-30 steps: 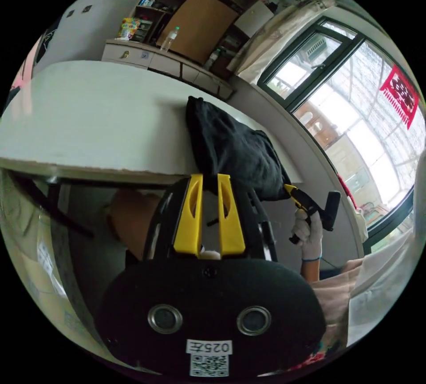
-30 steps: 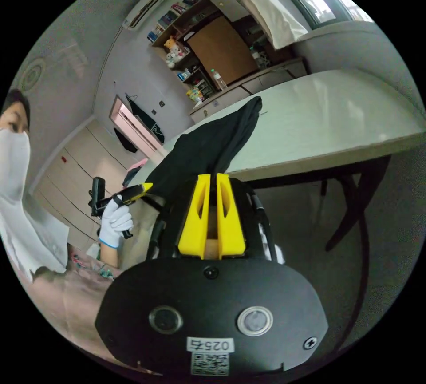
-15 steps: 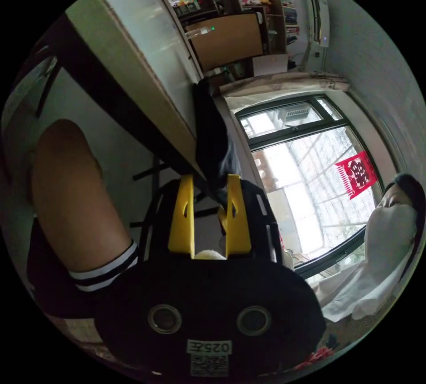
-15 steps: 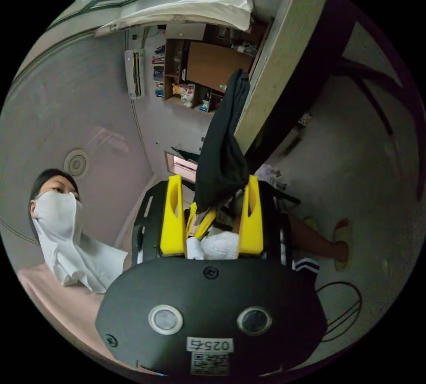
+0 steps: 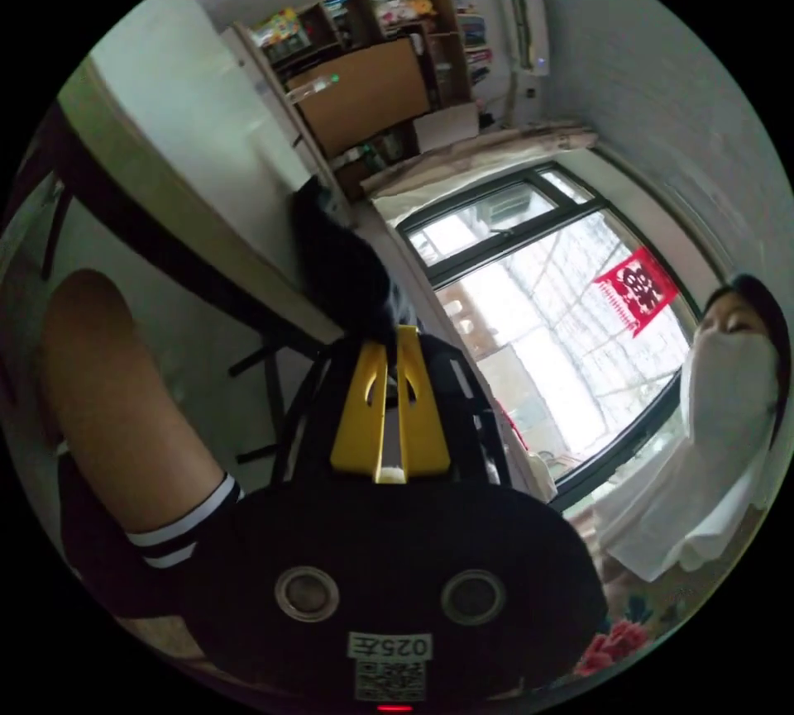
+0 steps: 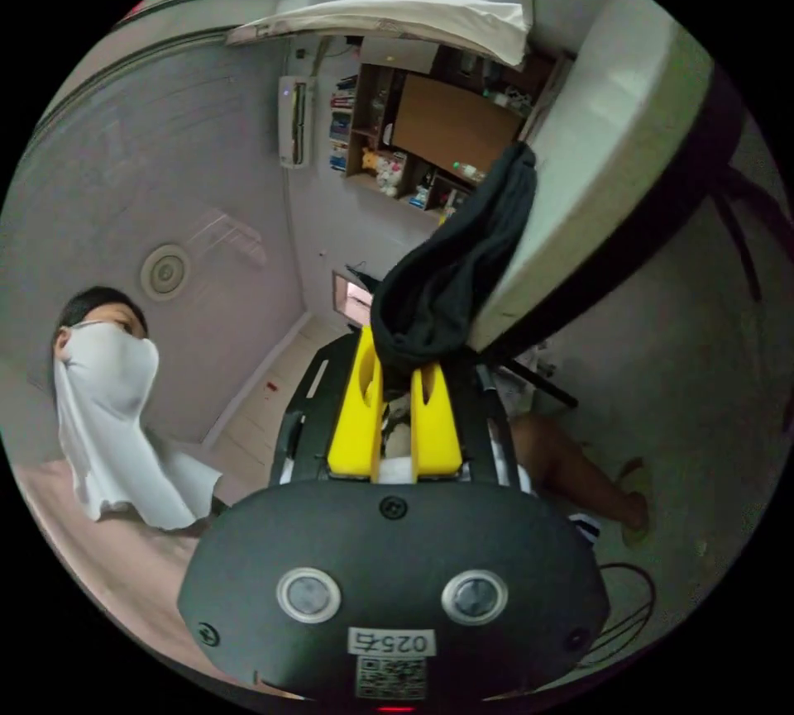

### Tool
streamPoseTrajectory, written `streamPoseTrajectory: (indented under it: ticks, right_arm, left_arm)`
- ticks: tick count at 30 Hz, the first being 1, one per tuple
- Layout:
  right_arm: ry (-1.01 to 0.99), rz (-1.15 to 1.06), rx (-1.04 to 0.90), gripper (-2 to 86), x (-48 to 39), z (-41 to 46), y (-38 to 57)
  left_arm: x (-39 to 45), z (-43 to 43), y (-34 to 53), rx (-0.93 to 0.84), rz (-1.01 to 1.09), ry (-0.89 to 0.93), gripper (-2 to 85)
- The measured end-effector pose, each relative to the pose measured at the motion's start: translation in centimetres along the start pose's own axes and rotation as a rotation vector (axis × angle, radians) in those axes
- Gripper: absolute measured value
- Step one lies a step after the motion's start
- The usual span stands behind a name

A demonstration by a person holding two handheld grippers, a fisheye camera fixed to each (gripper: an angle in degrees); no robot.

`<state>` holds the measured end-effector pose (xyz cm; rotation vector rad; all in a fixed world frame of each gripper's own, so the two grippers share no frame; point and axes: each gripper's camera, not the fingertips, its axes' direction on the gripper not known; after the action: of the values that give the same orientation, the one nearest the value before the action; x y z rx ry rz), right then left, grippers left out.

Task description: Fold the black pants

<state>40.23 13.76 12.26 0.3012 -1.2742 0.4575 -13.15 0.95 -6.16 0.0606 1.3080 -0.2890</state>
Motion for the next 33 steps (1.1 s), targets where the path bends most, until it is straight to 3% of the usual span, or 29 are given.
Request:
streamPoseTrajectory:
  ticks: [7,10,12,17,24,30,33]
  right_arm:
    - [-0.277,-0.259,-0.247,4.7,-7.5,12.7,-2.2]
    - [-0.509,-0.225,-0.415,4.6,-8.8,21.7,-1.0]
    - [-0.635,-0.171,-0.571,4.6,-10.3,29.1,1.5]
    - [-0.778,-0.002,-0.895,4.6,-12.3,42.2,10.0]
    - [-0.775,0.123,-1.196,4.5,-13.9,56.4,22.2]
    - [-0.683,0.252,-1.309,4.3,-12.2,66.7,29.1]
    - [-0.646,0.230,-1.414,4.3,-14.4,73.9,33.4]
  left_arm:
    - [12.2,-14.5,2.0,0.339,0.169,-0.065,-1.4]
    - [17.7,-21.9,5.7,0.555,0.223,-0.117,-1.4]
    - [22.5,-26.9,9.8,0.720,0.246,-0.243,-1.5]
    - [30.0,-32.9,18.1,0.976,0.220,-0.557,-1.5]
    - [31.0,-41.4,23.2,1.182,0.084,-0.623,-1.5]
    - [27.8,-49.3,22.0,1.202,-0.019,-0.581,-1.5]
    - [27.0,-54.7,21.4,1.220,-0.071,-0.653,-1.5]
